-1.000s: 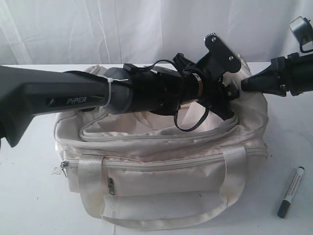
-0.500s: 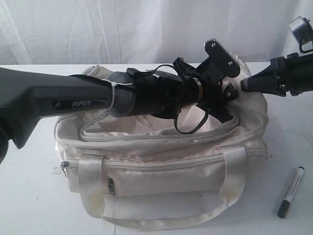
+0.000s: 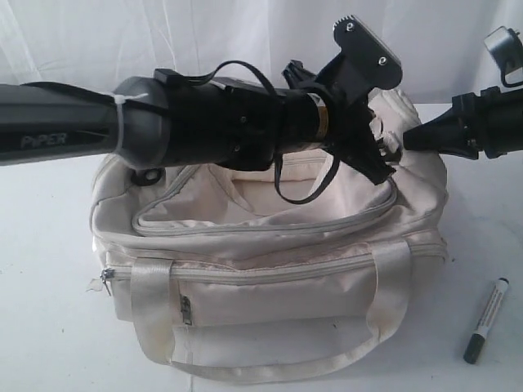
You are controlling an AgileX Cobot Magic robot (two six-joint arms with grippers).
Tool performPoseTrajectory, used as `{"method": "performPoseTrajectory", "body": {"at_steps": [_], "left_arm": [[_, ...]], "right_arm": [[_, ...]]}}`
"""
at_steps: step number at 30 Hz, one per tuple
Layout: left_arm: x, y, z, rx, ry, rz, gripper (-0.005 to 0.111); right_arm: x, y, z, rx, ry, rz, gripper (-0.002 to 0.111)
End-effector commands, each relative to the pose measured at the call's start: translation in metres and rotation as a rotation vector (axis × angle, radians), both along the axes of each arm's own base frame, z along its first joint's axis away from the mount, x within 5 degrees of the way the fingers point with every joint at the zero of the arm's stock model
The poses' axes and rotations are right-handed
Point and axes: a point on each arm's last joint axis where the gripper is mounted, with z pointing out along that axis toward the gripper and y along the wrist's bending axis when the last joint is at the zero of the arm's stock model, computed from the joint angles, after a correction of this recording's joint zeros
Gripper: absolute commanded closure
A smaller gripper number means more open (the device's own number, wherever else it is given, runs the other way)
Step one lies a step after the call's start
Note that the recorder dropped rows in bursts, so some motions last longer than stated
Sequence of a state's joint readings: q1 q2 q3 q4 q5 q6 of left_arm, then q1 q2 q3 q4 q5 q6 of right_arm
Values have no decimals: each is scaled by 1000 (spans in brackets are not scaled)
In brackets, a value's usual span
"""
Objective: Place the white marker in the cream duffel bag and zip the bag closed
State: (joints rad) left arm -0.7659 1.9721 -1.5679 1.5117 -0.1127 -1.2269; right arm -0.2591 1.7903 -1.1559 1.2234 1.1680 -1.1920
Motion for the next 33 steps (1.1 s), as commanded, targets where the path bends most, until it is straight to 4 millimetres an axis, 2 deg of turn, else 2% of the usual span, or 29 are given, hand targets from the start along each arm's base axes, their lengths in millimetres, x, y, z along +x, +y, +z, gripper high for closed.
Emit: {"method": "performPoseTrajectory", "body": {"at_steps": [1, 8, 12, 14, 16, 20, 23, 28, 33], "left_arm": [[-22, 8, 0, -14, 46, -76, 107], [-48, 5, -7, -4, 86, -156, 107], [-56, -1, -8, 7, 82, -163, 107], [-53, 2, -8, 42, 58, -108, 106], [-48, 8, -9, 87, 28, -44, 101], [-39, 16, -1, 149, -37, 69, 73], [-33, 13, 12, 137, -76, 92, 57], [-25, 4, 16, 116, -94, 95, 58], [-20, -2, 10, 119, -92, 95, 58]], "right_arm": [[2, 1, 7, 32, -32, -12, 108], [3, 0, 6, 21, -35, -24, 108], [2, 1, 7, 26, -33, -17, 108], [1, 1, 7, 31, -31, -9, 108], [1, 2, 7, 38, -29, 1, 108], [1, 2, 7, 39, -29, 2, 108], [1, 2, 7, 39, -29, 2, 108], [1, 2, 7, 39, -29, 2, 108], [1, 2, 7, 39, -29, 2, 108]]}}
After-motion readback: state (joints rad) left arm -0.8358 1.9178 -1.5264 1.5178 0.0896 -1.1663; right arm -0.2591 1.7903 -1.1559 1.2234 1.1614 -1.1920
